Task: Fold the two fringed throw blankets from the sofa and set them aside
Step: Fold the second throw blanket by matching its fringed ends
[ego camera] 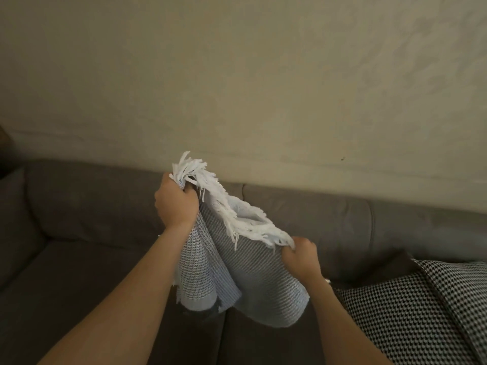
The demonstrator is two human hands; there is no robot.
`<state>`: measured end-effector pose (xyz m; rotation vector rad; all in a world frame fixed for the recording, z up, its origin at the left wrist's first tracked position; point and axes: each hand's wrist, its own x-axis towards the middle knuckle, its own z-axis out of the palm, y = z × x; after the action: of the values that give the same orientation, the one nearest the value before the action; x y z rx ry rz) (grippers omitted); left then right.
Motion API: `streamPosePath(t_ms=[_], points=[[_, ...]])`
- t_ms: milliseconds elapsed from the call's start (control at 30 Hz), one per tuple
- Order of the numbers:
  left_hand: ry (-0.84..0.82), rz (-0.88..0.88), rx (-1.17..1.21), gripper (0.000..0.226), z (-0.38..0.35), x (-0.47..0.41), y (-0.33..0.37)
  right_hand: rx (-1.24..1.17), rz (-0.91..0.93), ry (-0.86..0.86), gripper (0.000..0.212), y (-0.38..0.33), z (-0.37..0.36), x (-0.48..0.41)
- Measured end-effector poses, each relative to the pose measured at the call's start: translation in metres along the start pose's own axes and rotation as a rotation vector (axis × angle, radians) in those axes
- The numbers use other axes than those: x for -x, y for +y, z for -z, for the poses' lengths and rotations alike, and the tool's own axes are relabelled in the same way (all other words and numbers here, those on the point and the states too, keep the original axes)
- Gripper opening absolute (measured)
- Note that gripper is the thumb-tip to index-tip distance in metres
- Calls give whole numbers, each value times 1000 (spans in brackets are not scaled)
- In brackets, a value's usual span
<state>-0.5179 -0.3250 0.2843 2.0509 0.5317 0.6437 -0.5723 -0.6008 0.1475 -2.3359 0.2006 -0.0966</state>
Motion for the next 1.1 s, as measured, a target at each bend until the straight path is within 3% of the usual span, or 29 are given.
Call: streamPosePath(t_ms=[100,200,267,333,400,467,533,633,800,867,1100], points=[[-7,-11,-23,22,0,-2,-7,-244,-37,120,35,-18,9,-5],[-30,7,-31,20,-2,1,-14,-336,-56,56,36,-33,20,-14],[-37,6,-31,18,-4,2,-17,-237,33,-74,23,-41,30,-21],[-32,14,-34,17,-5,4,-20,7,115,-150,13,-38,35,-32],[-4,45,-28,20,-4,4,-21,261,119,-193,28,-26,38,-39],[22,72,5,23,-4,4,-19,342,37,-178,48,-11,38,-43],[27,65,49,24,-5,6,-14,365,-14,-161,48,-5,39,-38],[-5,-24,147,21,-8,9,-8,335,-15,-211,15,-5,40,-30],[-110,-275,195,17,-9,10,5,236,38,-370,15,11,25,-19],[-126,-352,223,19,-7,10,14,94,52,-422,3,10,15,-11],[-162,-504,310,11,-3,4,30,-163,36,-451,72,-16,-19,-2]])
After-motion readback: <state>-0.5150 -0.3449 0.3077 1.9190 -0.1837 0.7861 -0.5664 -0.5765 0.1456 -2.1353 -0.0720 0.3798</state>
